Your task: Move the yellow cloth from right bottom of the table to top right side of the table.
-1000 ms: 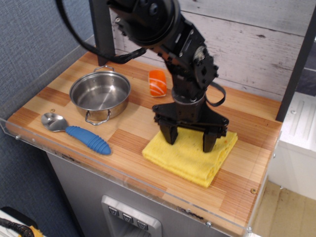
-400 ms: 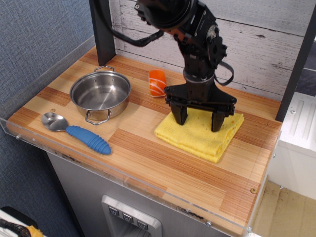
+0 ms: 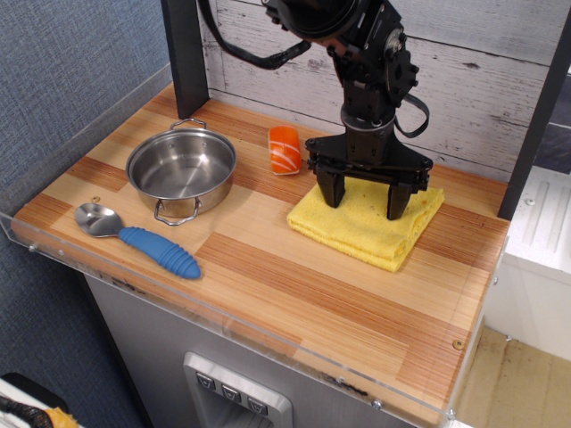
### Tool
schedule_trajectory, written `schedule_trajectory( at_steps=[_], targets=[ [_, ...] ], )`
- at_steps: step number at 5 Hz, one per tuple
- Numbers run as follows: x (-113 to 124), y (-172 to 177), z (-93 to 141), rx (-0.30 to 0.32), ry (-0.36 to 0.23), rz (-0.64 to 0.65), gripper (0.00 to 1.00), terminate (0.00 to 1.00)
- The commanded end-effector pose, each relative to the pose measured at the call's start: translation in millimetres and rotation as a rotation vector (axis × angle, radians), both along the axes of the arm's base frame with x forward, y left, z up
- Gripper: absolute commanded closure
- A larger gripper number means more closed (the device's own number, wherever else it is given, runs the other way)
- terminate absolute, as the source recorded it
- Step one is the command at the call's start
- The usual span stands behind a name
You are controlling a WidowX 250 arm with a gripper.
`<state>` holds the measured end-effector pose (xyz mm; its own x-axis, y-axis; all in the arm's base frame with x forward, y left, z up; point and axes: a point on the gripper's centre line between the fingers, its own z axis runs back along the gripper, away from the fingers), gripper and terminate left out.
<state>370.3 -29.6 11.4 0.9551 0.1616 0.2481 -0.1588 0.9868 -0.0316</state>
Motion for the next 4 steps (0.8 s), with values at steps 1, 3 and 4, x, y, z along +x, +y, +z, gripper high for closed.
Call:
schedule_trajectory(
  at_steps=[1, 3, 4],
  targets=[
    [-0.7, 4.3, 24.3, 0.023, -0.034, 0.029, 0.00, 0.00],
    [1.1, 12.1, 73.6, 0.020, -0.154, 0.039, 0.00, 0.00],
    [-1.1, 10.4, 96.8, 0.024, -0.189, 0.049, 0.00, 0.00]
  ],
)
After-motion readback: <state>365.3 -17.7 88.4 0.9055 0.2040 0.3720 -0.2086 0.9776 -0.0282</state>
